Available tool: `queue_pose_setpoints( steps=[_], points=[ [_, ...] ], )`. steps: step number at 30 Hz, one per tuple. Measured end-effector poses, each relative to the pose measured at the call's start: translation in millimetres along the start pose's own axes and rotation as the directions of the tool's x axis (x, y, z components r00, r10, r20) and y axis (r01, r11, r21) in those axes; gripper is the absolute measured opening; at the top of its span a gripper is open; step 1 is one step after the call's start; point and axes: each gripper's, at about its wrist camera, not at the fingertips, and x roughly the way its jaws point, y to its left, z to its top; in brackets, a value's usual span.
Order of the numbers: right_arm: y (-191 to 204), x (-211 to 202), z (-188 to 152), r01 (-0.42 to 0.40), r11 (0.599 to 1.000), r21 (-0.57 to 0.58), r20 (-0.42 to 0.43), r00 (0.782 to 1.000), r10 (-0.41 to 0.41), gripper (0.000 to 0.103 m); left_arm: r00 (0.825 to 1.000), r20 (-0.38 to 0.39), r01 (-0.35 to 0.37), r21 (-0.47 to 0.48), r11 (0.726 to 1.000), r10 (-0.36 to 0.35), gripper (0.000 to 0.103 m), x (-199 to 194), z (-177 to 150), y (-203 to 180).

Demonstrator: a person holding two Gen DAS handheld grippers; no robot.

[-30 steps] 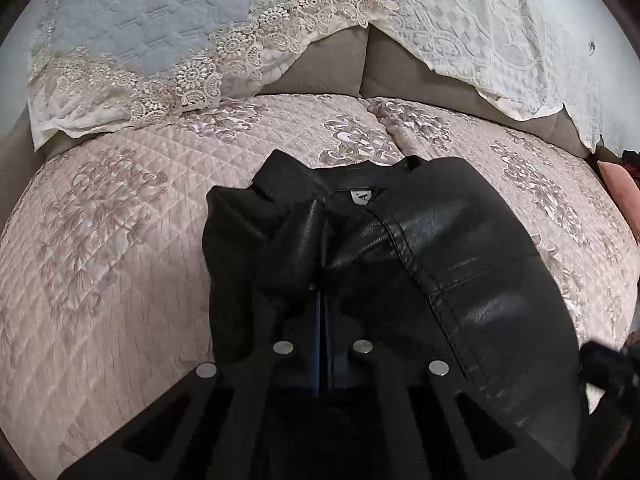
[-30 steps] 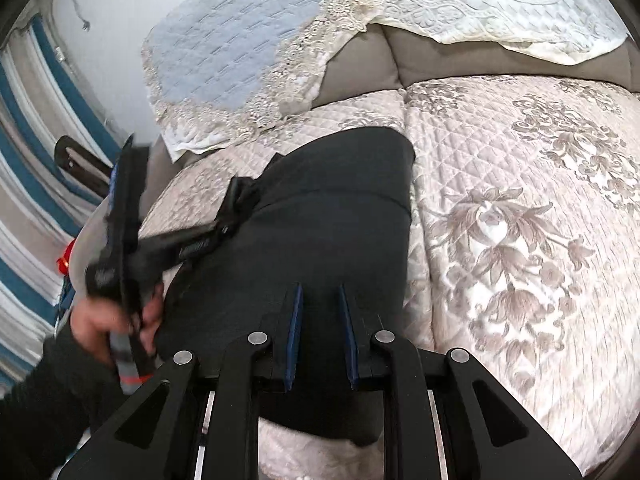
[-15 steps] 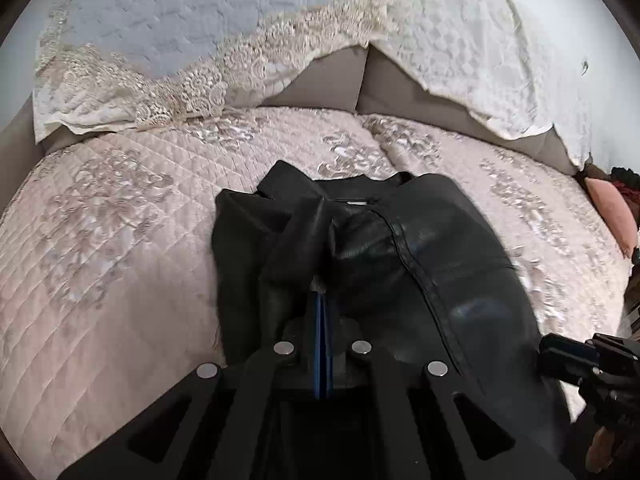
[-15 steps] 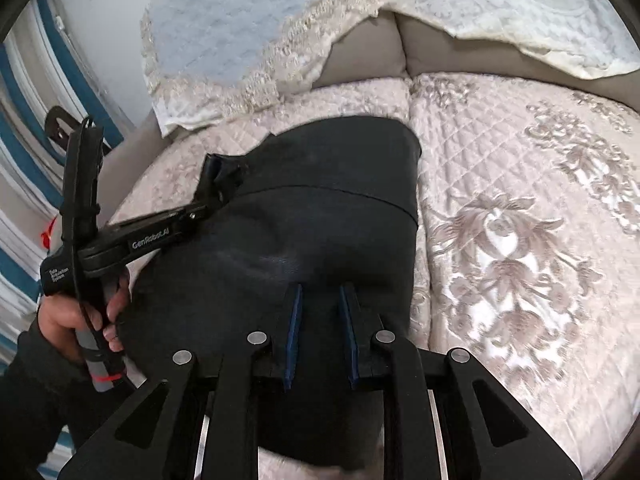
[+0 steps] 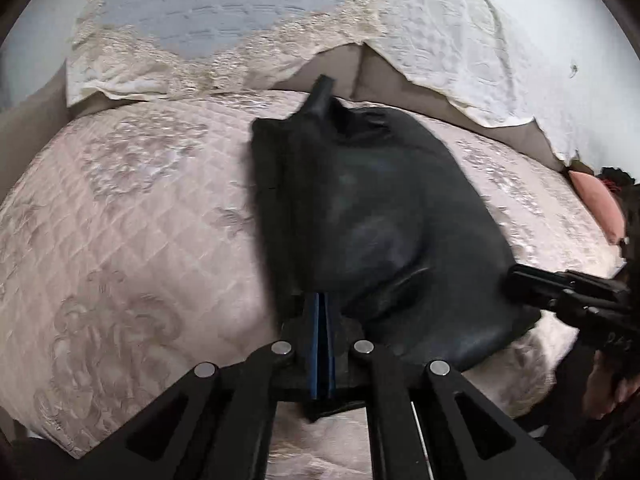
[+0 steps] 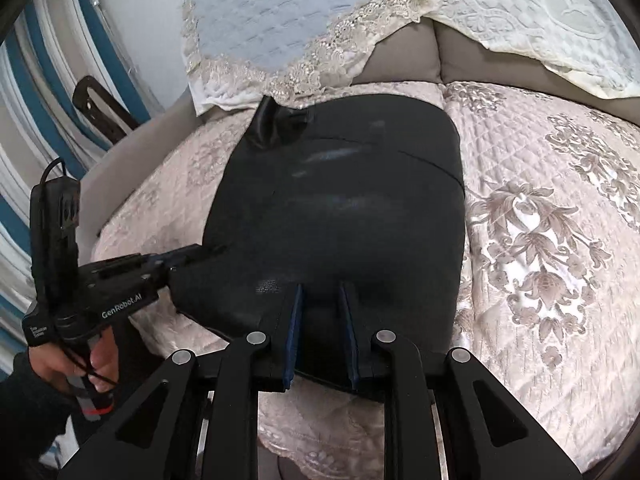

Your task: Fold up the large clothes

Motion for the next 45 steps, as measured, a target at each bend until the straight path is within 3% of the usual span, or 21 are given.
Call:
queue_pose_setpoints(
  steps=[3, 8, 11, 13, 14, 19, 23, 26, 32, 34, 35, 42, 45],
  points=[
    [-1, 7, -2, 0.008, 1.000, -0.007, -0.003, 1.000, -0.008, 0.021, 1.000, -0.006, 0.021, -0.058, 0.998, -0.021, 0.012, 6, -1, 8],
    [1, -4, 8, 0.017, 1.000, -0.019, -0.020, 1.000, -0.018, 0.021, 1.000, -0.027, -0.011, -0.018, 1.000, 0.010, 0.011, -2, 12, 3],
    [-4, -22, 22, 0.024, 1.000, -0.021, 0.037, 0.999, -0.023, 0.021, 1.000, 0.008, -0.009, 0.003, 1.000, 0.009, 0.011, -25, 26, -2],
    [-11, -25, 36, 0.033, 0.999, -0.029, 0.057, 0.998, -0.031, 0.040, 0.999, 0.042, 0.008, 0.019, 1.000, -0.009, 0.011, -32, 48, -4],
    [-17, -25, 46, 0.047, 0.998, -0.032, 0.067, 0.997, -0.045, 0.044, 0.998, 0.053, 0.017, 0.027, 0.999, -0.019, 0.011, -32, 58, -6],
    [-44, -5, 89, 0.053, 0.998, -0.043, 0.062, 0.997, -0.050, 0.045, 0.999, 0.029, 0.029, 0.095, 0.995, -0.032, 0.011, 7, 117, -12],
    [-59, 25, 116, 0.052, 0.998, -0.033, 0.032, 0.998, -0.051, 0.045, 1.000, 0.010, 0.014, 0.172, 0.985, -0.016, 0.011, 44, 139, -24],
    [-66, 51, 128, 0.027, 0.999, -0.023, -0.012, 1.000, -0.028, 0.044, 0.998, -0.063, -0.001, 0.124, 0.992, 0.009, 0.010, 76, 136, -8],
    [-73, 92, 122, 0.032, 0.999, -0.026, -0.100, 0.994, -0.035, 0.043, 0.995, -0.072, -0.071, 0.049, 0.996, 0.074, 0.006, 94, 109, 25],
    [-76, 100, 120, 0.039, 0.999, -0.019, -0.119, 0.992, -0.041, 0.043, 0.987, -0.124, -0.105, 0.005, 0.994, 0.105, 0.002, 107, 102, 39],
    [-79, 102, 120, 0.030, 0.999, -0.012, -0.124, 0.992, -0.031, 0.043, 0.989, -0.120, -0.090, -0.009, 0.996, 0.088, 0.002, 110, 98, 44],
    [-81, 100, 122, 0.042, 0.999, -0.015, -0.123, 0.992, -0.043, 0.043, 0.991, -0.107, -0.083, -0.018, 0.996, 0.081, 0.002, 102, 101, 43],
    [-72, 76, 121, 0.073, 0.997, -0.032, -0.077, 0.994, -0.075, 0.043, 0.996, -0.069, -0.066, -0.034, 0.997, 0.063, 0.002, 75, 108, 41]
  ],
)
